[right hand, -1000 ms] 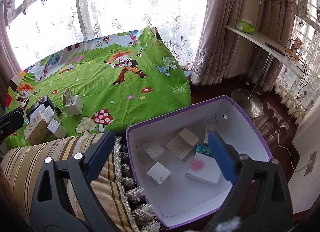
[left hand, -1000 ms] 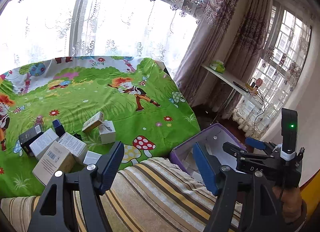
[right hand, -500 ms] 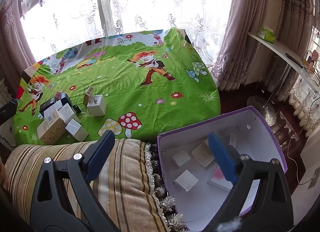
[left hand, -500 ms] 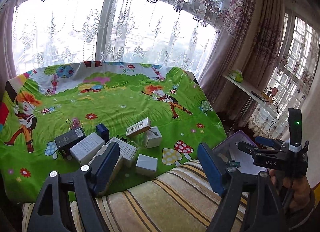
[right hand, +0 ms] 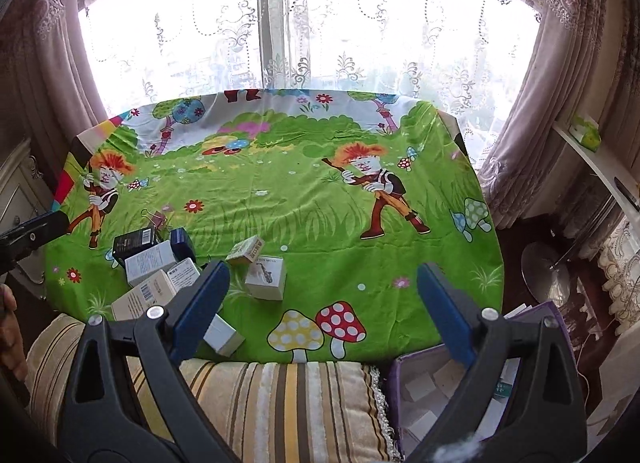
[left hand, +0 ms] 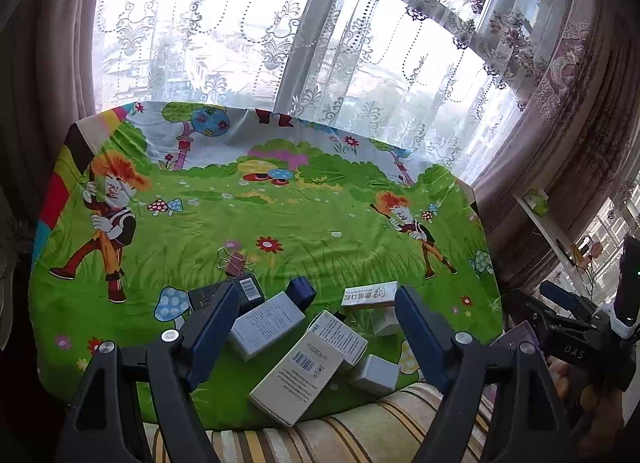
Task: Organize rigid objects
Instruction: 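Lift both open tools out of the storage box toward the boxes on the bed, then grasp the black barcode box with the left tool while the right tool grasps the small white-yellow box, then carry both boxes into the purple storage box and open both tools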
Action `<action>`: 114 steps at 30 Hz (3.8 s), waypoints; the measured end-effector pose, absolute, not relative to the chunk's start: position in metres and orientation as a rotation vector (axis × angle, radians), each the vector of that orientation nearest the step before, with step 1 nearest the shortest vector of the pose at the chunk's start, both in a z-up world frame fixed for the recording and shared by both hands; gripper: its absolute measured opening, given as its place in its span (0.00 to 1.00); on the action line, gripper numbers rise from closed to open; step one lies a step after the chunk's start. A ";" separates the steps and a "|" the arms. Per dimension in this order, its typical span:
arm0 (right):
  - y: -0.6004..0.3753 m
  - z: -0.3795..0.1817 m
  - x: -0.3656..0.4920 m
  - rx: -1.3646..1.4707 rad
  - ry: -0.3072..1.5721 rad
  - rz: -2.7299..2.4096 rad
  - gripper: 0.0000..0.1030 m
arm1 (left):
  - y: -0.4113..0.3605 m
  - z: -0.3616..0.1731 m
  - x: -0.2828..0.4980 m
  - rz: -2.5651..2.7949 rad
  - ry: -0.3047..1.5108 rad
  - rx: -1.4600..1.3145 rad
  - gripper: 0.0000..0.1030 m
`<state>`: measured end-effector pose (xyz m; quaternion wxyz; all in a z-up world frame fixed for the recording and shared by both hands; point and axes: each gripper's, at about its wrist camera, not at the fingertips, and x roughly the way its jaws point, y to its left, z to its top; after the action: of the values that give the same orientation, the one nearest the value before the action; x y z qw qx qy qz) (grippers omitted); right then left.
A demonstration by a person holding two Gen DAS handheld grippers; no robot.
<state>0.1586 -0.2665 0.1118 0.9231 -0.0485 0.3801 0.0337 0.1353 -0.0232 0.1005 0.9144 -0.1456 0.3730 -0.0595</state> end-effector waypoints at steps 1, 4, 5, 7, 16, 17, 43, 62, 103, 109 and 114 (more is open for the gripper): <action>-0.261 0.113 0.168 -0.101 0.787 0.062 0.93 | -0.019 0.100 0.143 -0.103 0.782 -0.316 0.79; -0.245 0.118 0.191 -0.093 0.789 0.054 0.93 | -0.007 0.096 0.162 -0.053 0.809 -0.375 0.79; -0.241 0.118 0.198 -0.086 0.795 0.049 0.94 | -0.004 0.094 0.167 -0.040 0.817 -0.396 0.79; -0.232 0.116 0.212 -0.078 0.806 0.050 0.95 | 0.003 0.090 0.178 -0.016 0.829 -0.434 0.79; -0.212 0.060 0.242 -0.037 0.888 0.072 0.96 | 0.033 0.042 0.198 0.084 0.859 -0.525 0.79; -0.213 0.051 0.241 -0.027 0.897 0.097 0.96 | 0.035 0.033 0.198 0.079 0.872 -0.539 0.79; -0.220 -0.026 0.272 0.070 1.075 0.420 0.54 | 0.049 -0.032 0.203 0.077 0.941 -0.607 0.79; -0.192 -0.018 0.255 -0.120 0.978 0.417 0.19 | 0.018 -0.044 0.233 0.213 1.091 -0.461 0.85; -0.189 0.025 0.200 -0.200 0.732 0.333 0.19 | 0.009 0.013 0.189 0.238 0.838 -0.451 0.89; -0.191 0.040 0.190 -0.233 0.713 0.308 0.19 | -0.010 0.046 0.165 0.205 0.755 -0.418 0.89; -0.198 0.060 0.175 -0.244 0.686 0.304 0.19 | -0.017 0.072 0.147 0.213 0.681 -0.400 0.89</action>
<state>0.1751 -0.1980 0.0597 0.9232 -0.1187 0.3343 0.1479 0.1475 -0.0166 0.0720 0.9176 -0.1943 0.3310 0.1034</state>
